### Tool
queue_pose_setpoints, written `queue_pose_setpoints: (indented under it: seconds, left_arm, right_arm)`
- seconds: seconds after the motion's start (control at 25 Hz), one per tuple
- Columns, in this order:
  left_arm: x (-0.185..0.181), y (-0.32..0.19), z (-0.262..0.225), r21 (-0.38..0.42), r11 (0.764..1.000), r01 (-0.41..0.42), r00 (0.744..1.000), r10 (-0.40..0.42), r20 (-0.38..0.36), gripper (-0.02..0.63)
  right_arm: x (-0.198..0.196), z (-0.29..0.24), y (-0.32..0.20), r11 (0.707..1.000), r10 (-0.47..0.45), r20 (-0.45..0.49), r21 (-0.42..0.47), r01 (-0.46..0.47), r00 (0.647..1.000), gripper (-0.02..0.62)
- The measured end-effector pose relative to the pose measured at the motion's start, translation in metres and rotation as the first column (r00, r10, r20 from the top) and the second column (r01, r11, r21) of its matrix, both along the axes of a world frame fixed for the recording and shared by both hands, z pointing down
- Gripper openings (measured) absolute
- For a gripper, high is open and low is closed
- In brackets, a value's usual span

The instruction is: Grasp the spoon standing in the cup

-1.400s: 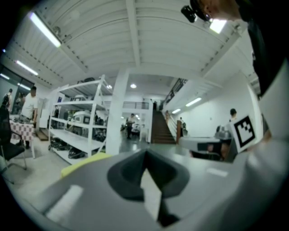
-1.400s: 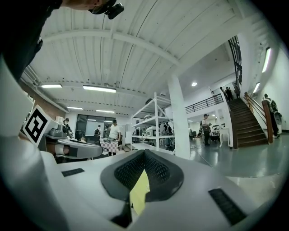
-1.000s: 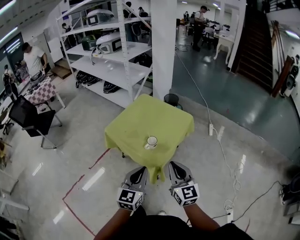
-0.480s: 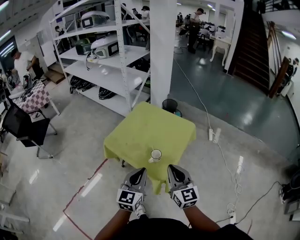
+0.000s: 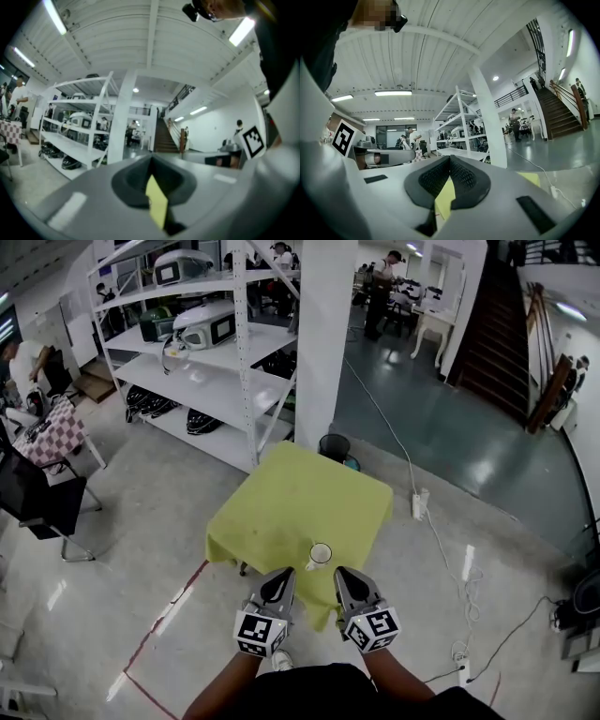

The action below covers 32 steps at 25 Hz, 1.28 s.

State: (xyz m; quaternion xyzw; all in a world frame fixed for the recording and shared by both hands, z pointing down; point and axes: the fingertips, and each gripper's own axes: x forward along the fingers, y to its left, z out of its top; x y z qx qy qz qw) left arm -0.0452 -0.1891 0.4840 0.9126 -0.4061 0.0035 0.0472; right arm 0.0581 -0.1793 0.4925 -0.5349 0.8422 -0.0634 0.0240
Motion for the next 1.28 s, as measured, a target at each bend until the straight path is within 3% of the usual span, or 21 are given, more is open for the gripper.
queue_pose_setpoints:
  seconds: [0.32, 0.6, 0.96, 1.28]
  left_arm:
    - [-0.02, -0.023, 0.005, 0.014, 1.0, -0.026, 1.0, 0.026, 0.004, 0.006]
    - [-0.019, -0.039, 0.009, 0.025, 0.999, -0.02, 0.999, 0.019, 0.026, 0.006]
    - [-0.013, -0.068, 0.021, 0.004, 1.0, 0.004, 0.999, -0.004, 0.035, 0.006]
    - [-0.006, -0.091, 0.057, -0.07, 0.997, 0.025, 0.998, -0.022, 0.054, 0.006]
  right_arm:
    - [-0.011, 0.004, -0.017, 0.999, 0.041, -0.032, -0.002, -0.041, 0.999, 0.008]
    - [-0.007, -0.005, -0.036, 0.996, 0.072, -0.046, 0.056, -0.069, 0.996, 0.006]
    - [0.001, 0.013, -0.074, 0.999, 0.044, -0.078, 0.014, -0.043, 0.996, 0.006]
    - [0.011, 0.055, -0.095, 0.996, 0.02, -0.104, -0.08, -0.028, 0.994, 0.006]
